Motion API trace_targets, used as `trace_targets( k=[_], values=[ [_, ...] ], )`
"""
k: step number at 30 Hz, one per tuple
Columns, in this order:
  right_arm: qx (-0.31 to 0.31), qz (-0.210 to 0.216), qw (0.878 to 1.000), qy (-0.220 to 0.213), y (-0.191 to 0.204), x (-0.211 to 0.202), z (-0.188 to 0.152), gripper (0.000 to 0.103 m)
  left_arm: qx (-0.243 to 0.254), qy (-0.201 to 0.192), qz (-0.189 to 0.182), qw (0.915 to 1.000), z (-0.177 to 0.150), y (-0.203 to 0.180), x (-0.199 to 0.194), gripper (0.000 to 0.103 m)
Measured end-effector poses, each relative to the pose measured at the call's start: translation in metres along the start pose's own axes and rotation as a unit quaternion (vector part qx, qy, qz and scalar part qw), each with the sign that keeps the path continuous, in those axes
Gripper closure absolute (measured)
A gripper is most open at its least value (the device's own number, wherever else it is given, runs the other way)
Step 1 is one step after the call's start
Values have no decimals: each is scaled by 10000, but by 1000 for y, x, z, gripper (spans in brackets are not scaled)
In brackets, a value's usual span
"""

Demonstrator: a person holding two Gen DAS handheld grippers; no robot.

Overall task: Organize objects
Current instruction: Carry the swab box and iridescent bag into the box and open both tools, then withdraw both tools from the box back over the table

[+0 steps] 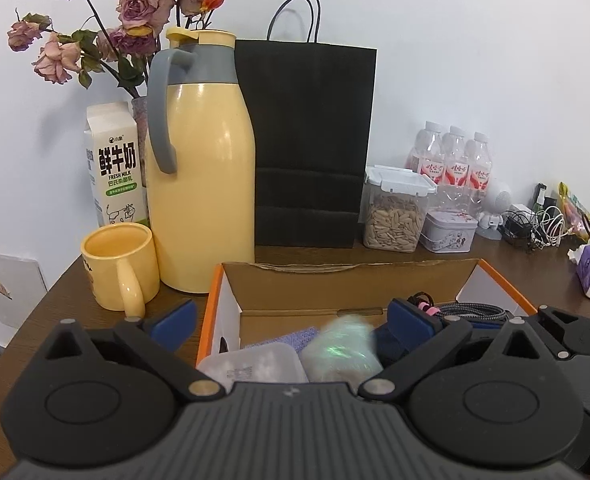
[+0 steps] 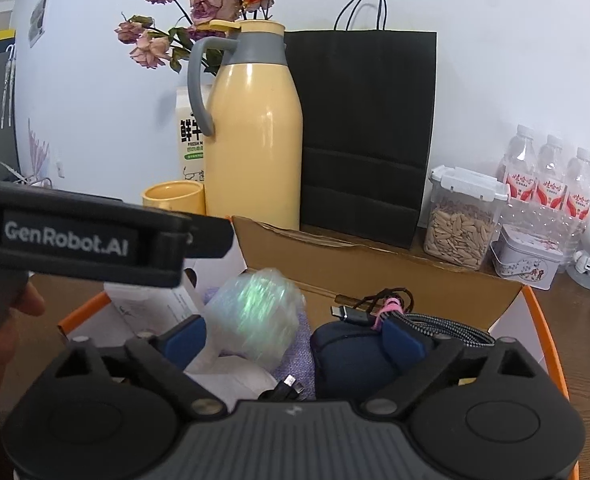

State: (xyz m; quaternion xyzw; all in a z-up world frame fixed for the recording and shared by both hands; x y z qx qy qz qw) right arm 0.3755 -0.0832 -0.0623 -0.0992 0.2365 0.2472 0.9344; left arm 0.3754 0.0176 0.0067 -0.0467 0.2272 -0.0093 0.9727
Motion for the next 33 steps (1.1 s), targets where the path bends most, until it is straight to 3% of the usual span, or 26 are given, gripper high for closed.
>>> trace_targets(
  k=[15,33],
  values=[
    [-114,-2,9998,-178,8,-23,7,5,-20,-347,108,9993,7,1,-30,0],
    [-253,-239,9991,-230,14,-117,-16,0,62,-485,358,9982,-10,-3,-119,0]
  ],
)
Point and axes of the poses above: each gripper's, at about its wrist camera, not at the fingertips, and x roughly the way its jaws point, y to its left, z to its top, the point moved 7 cm from there along x, roughly the way its jaws point, and after that the axes turned 3 degrees about -x, right-handed, at the moved point
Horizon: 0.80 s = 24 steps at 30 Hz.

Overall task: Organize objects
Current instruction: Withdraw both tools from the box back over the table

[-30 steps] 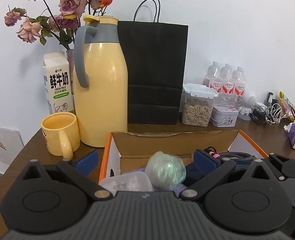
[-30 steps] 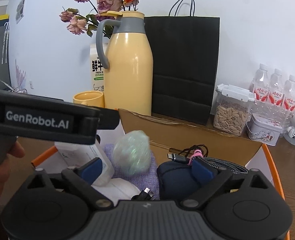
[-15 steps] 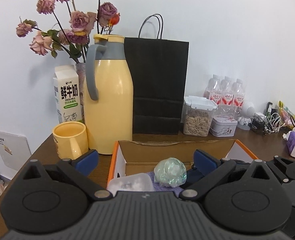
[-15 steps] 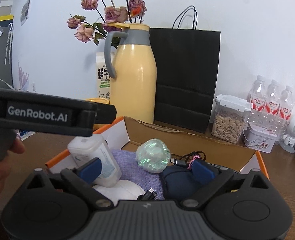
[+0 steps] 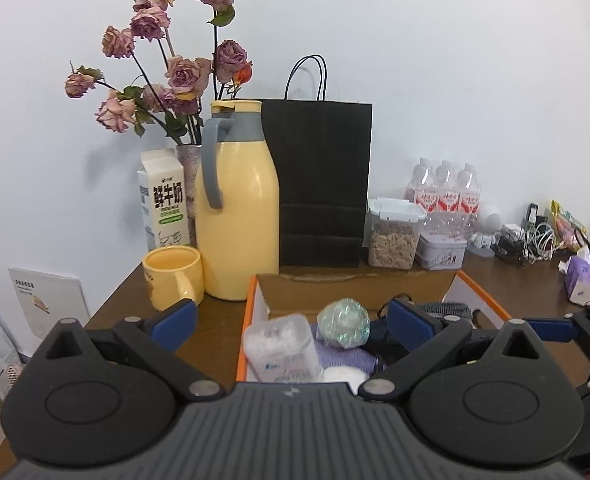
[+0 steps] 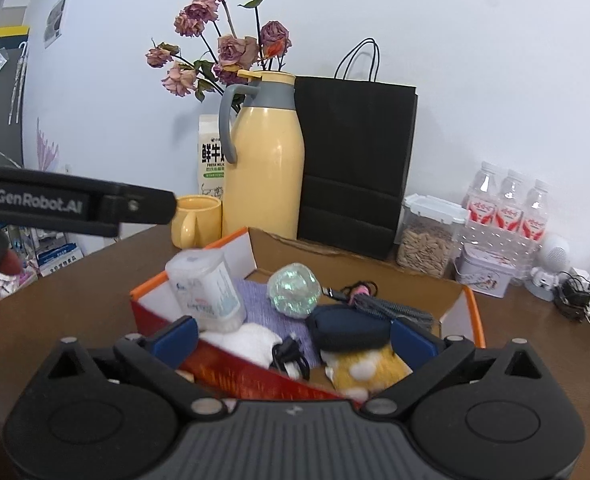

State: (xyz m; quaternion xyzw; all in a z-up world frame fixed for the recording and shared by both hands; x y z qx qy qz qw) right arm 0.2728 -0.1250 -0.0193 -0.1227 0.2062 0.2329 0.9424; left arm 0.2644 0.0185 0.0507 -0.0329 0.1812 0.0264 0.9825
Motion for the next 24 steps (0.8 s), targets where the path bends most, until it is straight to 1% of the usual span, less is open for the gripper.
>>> trace_targets(
  k=[7,14,19,24],
  values=[
    [83,-101,9997,209,-9,-26,-30,0,72,212,210,9995,-25,8,-19,0],
    [49,-241,9983,536,-19,-39,-68,0,40,504,402,9979,-54,20,-28,0],
    [135,-324,9963,789,-30,-42,-93,0,58,833,499,9953,-82,26,-28,0],
    [261,-405,9939,991,-40,-42,-116,0,110,1194,491,9916,-114,28,-24,0]
  ],
)
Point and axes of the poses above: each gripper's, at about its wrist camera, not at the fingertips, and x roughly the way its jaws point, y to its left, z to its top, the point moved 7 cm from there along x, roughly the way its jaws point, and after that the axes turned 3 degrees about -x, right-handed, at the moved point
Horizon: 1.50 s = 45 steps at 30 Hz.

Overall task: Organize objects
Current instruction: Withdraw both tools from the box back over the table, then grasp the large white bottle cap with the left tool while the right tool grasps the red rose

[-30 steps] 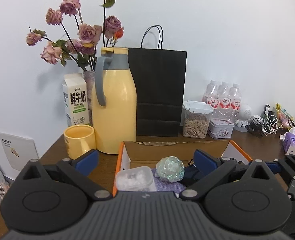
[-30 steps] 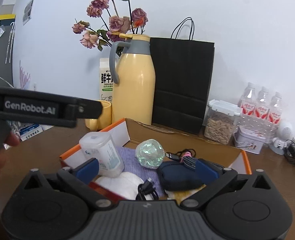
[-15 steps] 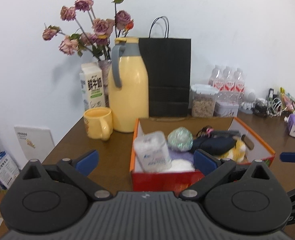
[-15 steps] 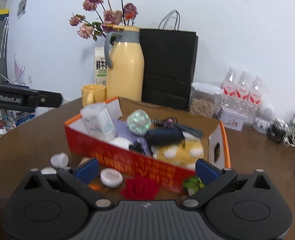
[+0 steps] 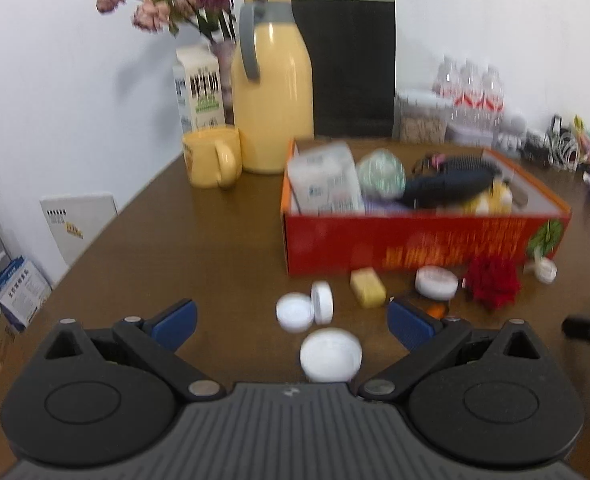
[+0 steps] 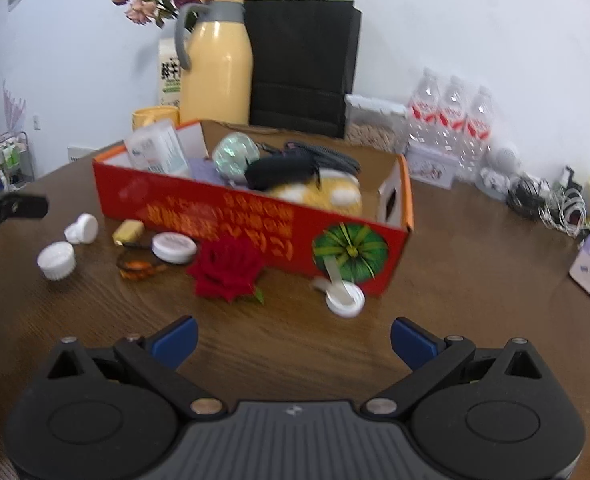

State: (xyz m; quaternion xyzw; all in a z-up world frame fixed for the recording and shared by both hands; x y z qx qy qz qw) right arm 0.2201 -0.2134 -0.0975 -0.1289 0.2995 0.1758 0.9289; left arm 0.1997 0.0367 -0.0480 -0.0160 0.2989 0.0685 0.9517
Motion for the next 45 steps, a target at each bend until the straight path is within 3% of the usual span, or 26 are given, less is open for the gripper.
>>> trace_targets(
  k=[8,21,23,25,26,27,28,31,45],
  values=[
    [174,-59,9997,145,-11,7,-16,0,56,480,79,9988,-33,-1,22,0],
    [320,47,9994,89,-14,16,-21,0,-135,454,7,9989,-37,-6,39,0],
    [314,69,9994,90,-13,17,-22,0,-181,413,-50,9990,-37,-5,38,10],
    [315,86,9994,92,-13,19,-22,0,-151,293,-110,9994,-36,-8,35,34],
    [318,89,9994,93,-12,20,-22,0,-118,237,-148,9995,-36,-10,33,41],
    [318,94,9994,93,-11,20,-22,0,-90,191,-228,9995,-36,-12,31,57],
    [319,98,9994,92,-11,20,-22,0,-81,163,-299,9994,-36,-14,30,62],
    [317,102,9994,90,-11,20,-21,0,-179,123,-493,9985,-35,-15,28,62],
    [107,346,9993,-102,22,35,11,0,-387,-49,-432,9983,-33,-7,23,62]
  ],
)
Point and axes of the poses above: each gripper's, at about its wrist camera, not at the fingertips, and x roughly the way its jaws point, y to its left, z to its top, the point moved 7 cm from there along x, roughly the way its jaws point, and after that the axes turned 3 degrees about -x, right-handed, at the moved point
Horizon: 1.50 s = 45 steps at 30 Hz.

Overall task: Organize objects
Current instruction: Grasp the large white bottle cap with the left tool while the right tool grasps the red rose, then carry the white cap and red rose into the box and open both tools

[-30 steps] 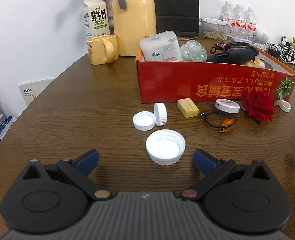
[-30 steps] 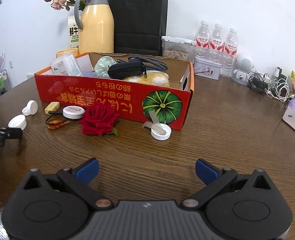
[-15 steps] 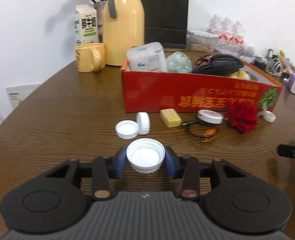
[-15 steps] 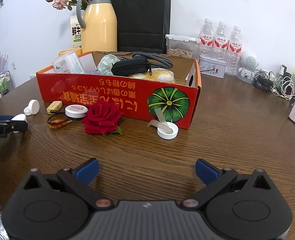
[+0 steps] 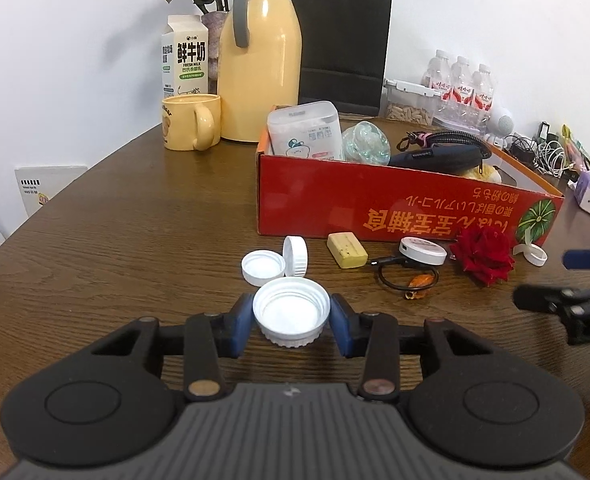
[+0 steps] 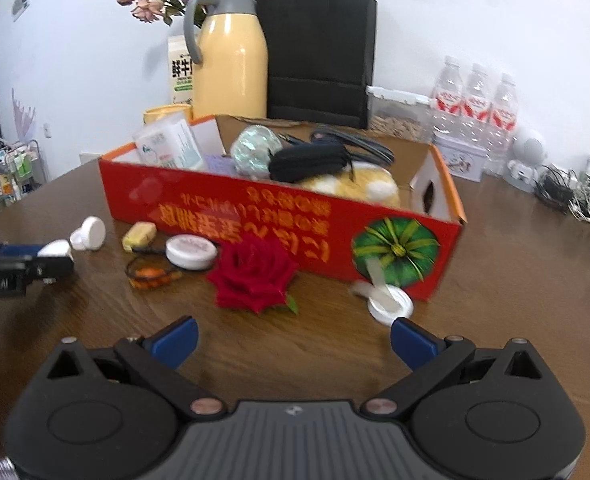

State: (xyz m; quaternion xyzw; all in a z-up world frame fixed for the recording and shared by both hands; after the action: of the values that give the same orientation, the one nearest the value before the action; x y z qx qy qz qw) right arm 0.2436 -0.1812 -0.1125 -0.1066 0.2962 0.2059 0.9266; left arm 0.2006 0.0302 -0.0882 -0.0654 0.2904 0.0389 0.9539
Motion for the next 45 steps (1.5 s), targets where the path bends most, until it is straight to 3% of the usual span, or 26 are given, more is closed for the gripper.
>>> trace_targets(
  k=[7,12,15,18,21,35,45],
  values=[
    [3,9,10000,-20,12,23,20,3,-76,-14,-47,10000,0,1,-1,62],
    [81,41,9999,56,16,38,23,14,-95,-23,-84,9999,0,2,-1,62],
    [126,74,9998,119,16,42,21,33,-93,-19,-107,9999,0,1,-1,62],
    [169,117,9997,143,16,45,19,44,-107,-40,-105,9999,0,1,-2,62],
    [227,156,9996,68,17,41,18,64,-118,-60,-98,9999,0,1,-3,62],
    [142,198,9990,-384,24,15,19,70,-79,-250,24,9997,7,1,-9,62],
    [-39,234,9968,-768,25,-11,46,70,63,-766,-277,9967,56,-23,-29,62]
  ],
)
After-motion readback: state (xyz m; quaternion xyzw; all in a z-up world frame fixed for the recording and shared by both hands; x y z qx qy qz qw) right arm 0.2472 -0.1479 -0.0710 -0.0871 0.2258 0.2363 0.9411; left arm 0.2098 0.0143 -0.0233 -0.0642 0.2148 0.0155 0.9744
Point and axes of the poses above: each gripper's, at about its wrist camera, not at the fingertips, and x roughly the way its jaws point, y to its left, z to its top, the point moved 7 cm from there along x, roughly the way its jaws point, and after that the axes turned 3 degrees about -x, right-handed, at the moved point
